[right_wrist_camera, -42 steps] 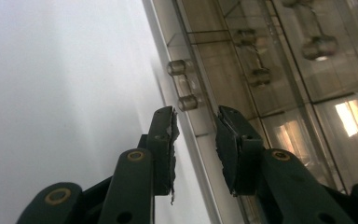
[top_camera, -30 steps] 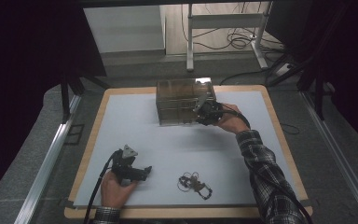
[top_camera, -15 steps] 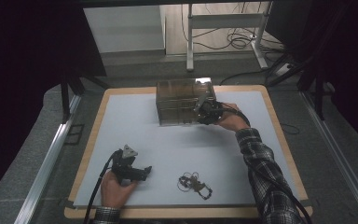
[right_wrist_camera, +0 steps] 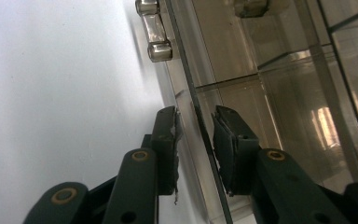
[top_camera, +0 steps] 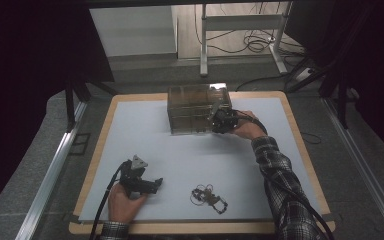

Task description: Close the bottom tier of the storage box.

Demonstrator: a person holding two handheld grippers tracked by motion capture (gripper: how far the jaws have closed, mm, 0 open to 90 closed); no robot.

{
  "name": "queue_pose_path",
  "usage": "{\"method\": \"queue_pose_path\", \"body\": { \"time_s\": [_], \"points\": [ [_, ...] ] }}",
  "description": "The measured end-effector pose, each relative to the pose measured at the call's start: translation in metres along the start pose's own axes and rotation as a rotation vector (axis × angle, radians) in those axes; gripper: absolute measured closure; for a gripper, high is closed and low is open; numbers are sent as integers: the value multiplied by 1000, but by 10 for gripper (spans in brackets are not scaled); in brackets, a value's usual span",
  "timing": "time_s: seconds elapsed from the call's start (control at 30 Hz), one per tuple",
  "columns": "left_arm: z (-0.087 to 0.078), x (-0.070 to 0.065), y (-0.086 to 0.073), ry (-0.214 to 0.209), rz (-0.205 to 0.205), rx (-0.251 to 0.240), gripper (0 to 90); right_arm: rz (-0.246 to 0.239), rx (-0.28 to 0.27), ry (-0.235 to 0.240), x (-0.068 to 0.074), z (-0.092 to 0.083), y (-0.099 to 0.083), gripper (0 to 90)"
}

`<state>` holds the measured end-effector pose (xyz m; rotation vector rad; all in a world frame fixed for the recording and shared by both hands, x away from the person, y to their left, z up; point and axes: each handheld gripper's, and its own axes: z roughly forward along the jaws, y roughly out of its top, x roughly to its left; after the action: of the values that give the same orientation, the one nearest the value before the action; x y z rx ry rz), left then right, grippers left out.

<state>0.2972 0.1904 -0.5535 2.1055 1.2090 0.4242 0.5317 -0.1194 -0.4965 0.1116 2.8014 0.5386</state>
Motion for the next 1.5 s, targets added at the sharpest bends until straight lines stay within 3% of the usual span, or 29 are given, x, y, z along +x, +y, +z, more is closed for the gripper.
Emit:
{"method": "queue_pose_path", "body": {
  "time_s": [0.33, 0.47, 0.8, 1.5],
  "points": [
    [0, 0, 0, 0, -1, 1, 0, -17, 19, 28, -5, 3, 1, 758],
    [0, 0, 0, -1, -1, 1, 0, -50, 33, 45, -7, 3, 2, 772],
    [0, 0, 0, -1, -1, 1, 0, -32, 50, 110, -15, 4, 4, 800],
    [0, 0, 0, -1, -1, 1, 0, -71, 71, 140, -11, 2, 6, 824]
  ]
}}
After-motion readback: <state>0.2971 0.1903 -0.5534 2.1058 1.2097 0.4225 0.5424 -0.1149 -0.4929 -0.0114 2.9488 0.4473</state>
